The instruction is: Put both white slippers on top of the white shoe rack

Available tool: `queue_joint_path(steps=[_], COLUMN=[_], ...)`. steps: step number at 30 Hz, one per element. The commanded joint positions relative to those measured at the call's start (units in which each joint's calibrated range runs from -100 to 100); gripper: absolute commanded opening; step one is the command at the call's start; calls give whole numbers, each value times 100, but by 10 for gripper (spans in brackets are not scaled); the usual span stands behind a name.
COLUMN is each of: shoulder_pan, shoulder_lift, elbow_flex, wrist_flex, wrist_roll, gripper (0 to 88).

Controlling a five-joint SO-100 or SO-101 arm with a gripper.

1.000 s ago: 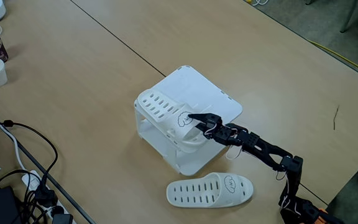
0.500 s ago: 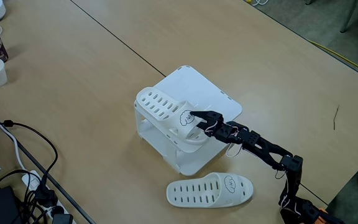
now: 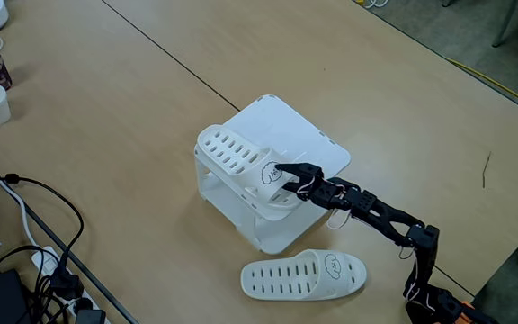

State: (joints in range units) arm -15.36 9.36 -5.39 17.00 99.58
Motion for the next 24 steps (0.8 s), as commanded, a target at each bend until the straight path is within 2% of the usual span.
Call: queue_joint_path(steps=[1, 13, 24], shoulder_pan=[-10, -10, -10], shoulder_lift=[-528, -1277, -2547], elbow_flex=[56, 571, 1915], wrist_flex=[-34, -34, -34], wrist_roll=[42, 42, 42], gripper=[200, 199, 197])
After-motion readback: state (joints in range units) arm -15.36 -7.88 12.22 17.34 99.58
